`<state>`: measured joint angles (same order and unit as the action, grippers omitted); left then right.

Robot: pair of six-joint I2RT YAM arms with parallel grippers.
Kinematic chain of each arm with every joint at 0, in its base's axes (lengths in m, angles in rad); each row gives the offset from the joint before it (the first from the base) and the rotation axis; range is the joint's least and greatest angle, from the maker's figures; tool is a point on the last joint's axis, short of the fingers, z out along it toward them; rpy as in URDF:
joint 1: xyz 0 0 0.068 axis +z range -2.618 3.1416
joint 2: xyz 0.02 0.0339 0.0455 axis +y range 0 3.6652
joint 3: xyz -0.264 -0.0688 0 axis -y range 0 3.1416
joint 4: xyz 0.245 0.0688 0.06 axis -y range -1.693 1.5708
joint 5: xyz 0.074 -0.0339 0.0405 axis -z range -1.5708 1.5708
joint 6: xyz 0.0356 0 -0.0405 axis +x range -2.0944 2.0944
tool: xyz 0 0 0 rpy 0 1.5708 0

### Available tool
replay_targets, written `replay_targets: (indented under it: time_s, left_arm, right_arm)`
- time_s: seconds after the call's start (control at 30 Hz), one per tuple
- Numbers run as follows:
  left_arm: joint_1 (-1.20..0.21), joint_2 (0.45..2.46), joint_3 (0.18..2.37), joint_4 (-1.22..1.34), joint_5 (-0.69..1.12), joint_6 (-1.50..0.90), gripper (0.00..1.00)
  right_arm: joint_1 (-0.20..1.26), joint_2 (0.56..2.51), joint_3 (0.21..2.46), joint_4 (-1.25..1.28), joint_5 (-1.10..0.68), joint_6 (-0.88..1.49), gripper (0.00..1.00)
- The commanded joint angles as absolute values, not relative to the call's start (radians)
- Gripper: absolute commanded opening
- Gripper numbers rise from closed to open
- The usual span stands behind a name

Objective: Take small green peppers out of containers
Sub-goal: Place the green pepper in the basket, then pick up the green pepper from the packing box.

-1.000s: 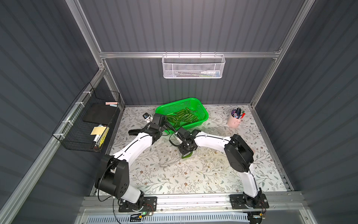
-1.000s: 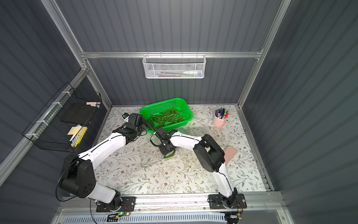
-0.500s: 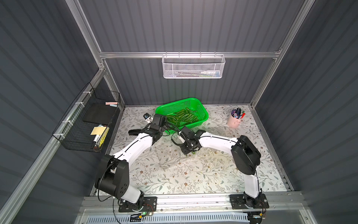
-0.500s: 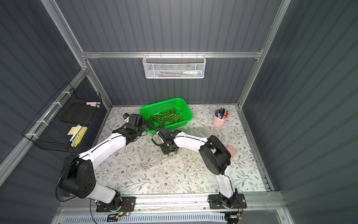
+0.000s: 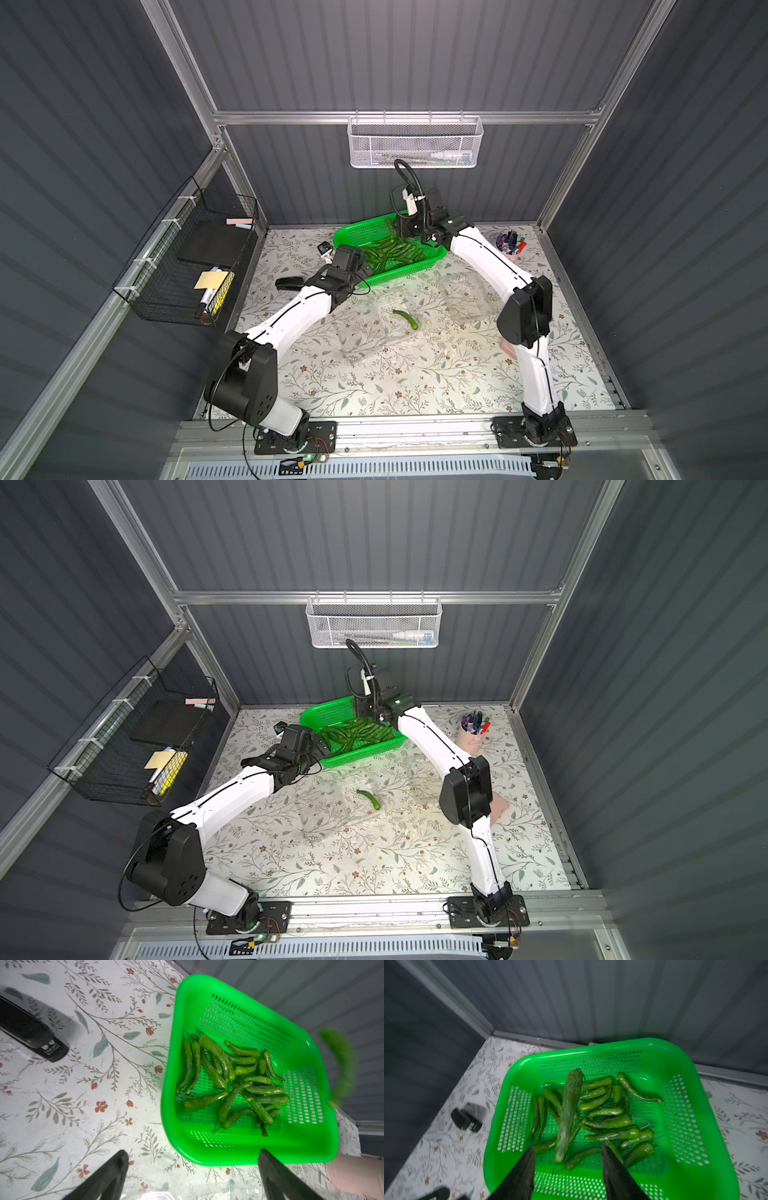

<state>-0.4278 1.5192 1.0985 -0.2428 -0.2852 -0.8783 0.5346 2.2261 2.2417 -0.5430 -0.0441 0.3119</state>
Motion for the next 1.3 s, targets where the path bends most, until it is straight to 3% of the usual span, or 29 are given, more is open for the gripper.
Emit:
replay_targets:
  time_s: [0.0, 0.2, 0.43, 0.67, 1.27]
  left_arm:
    - [-0.477, 1.549, 1.134, -0.264, -0.244, -0.825, 0.99]
    - [-0.518, 1.595, 1.136, -0.247, -0.246, -0.877, 0.99]
    - [-0.518, 1.579, 1.117, -0.244, -0.260, -0.940, 0.99]
    - [-0.518, 1.528, 1.066, -0.259, -0.327, -1.018, 0.99]
    - [-0.518, 1.502, 1.062, -0.260, -0.357, -1.034, 0.99]
  right_arm:
    - [0.537, 2.183, 2.202, -0.644, -0.090, 0.364, 0.54]
    - [0.553, 1.881, 1.684, -0.376, -0.210, 0.391, 0.54]
    - [0.657, 1.743, 1.361, -0.412, -0.236, 0.349, 0.54]
    - [0.773, 1.823, 1.371, -0.579, -0.145, 0.256, 0.53]
    - [0.819, 2.025, 1.452, -0.644, -0.021, 0.219, 0.51]
